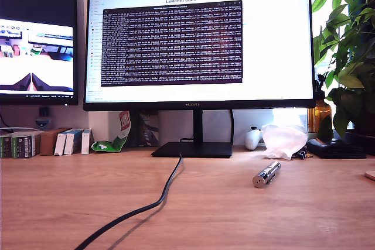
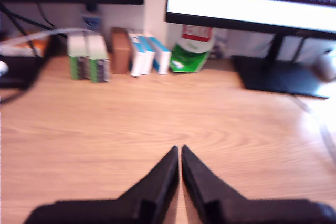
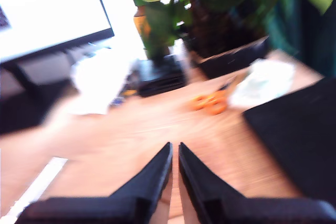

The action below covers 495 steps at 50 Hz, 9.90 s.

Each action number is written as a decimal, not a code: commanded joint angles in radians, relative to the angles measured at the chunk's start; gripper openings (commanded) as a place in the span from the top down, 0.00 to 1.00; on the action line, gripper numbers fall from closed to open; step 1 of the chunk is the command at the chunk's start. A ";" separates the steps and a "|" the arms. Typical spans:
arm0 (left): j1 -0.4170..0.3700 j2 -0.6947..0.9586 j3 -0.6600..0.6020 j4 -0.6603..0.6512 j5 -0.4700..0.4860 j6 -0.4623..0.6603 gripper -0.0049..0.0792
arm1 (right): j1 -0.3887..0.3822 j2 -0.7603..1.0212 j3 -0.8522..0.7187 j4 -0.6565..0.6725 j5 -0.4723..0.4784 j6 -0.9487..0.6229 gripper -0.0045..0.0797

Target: Pick the metallic laser pointer with your right arm, pass it to your left arm, then place it down to the left side of the table

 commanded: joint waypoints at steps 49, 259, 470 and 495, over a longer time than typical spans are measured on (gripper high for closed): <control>-0.003 -0.008 -0.031 0.521 0.260 -0.068 0.96 | 0.002 0.479 0.417 0.020 -0.351 -0.451 0.96; -0.002 -0.008 -0.031 0.248 0.206 0.011 0.96 | 0.349 2.058 1.432 -0.776 -0.366 -2.339 0.52; -0.268 1.176 0.343 1.483 0.447 0.281 0.79 | 0.816 1.846 1.924 -0.497 -1.013 -1.392 0.96; -0.266 1.176 0.344 1.447 0.435 0.283 0.97 | 0.814 1.846 1.924 -0.499 -1.013 -1.392 0.79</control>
